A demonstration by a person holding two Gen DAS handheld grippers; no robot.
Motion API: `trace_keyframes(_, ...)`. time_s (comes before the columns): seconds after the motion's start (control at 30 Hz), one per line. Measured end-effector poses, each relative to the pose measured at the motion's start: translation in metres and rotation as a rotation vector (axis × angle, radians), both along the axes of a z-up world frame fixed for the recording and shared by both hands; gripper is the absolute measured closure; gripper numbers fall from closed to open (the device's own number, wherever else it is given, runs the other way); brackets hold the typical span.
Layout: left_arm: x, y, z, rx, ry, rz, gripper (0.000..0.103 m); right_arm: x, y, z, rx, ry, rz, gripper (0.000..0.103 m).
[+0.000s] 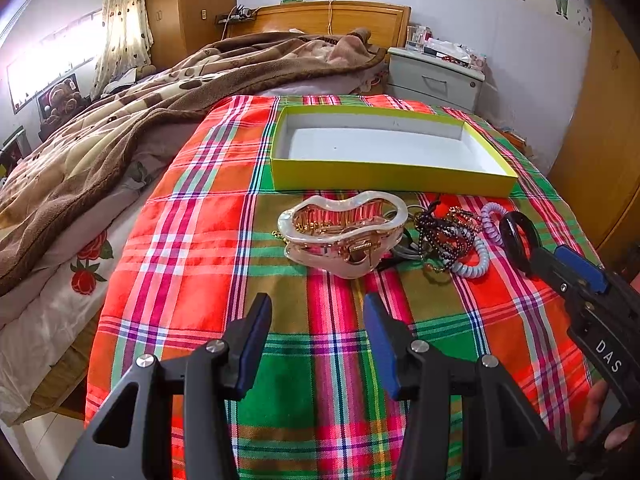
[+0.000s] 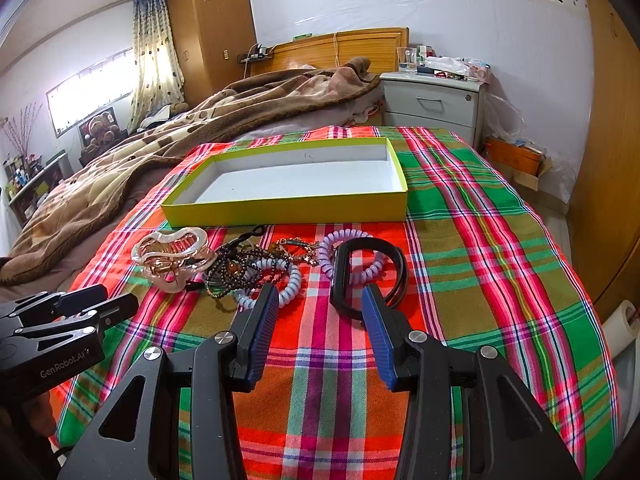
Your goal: Organize jewelry
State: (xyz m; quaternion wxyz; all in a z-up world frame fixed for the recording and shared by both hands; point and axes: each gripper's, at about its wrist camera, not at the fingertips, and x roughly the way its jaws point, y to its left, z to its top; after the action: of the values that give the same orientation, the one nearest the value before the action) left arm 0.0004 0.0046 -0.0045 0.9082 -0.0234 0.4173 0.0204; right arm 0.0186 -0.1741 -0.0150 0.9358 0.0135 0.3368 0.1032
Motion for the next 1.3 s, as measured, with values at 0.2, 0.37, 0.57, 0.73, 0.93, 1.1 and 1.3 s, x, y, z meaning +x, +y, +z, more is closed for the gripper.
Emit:
trace_keyframes(0.2,-0.0005,0.0010,0.0008,0.002,0.001,-0.001,0.053,0.0006,-0.0005,-0.0001,0.001,0.002,0.002,0.059)
trace_keyframes(0.37,-0.0003,0.0012,0.0014,0.004,0.001,0.000,0.054,0.0004,-0.0001,-0.0001,0.001,0.001,0.000,0.059)
trace_keyframes(0.57,0.0006,0.0000,0.0016,0.006,0.000,0.001,0.054,0.0006,-0.0001,-0.0001,0.001,0.001,0.001,0.059)
trace_keyframes(0.73,0.0003,-0.0003,0.0018,0.008,0.002,0.001,0.054,0.0003,0.0001,-0.0003,0.001,0.000,0.002,0.059)
trace_keyframes(0.93,0.0001,0.0003,0.0016,0.007,0.004,0.001,0.053,0.0005,0.0003,-0.0004,0.000,0.002,0.002,0.059)
trace_keyframes(1.1,0.0001,0.0001,0.0010,0.007,0.004,0.001,0.053,0.0005,0.0001,-0.0003,0.001,0.001,0.001,0.059)
trace_keyframes(1.3,-0.0004,0.0017,0.0012,0.004,0.003,0.000,0.053,0.0006,-0.0003,0.0004,0.000,0.000,0.000,0.059)
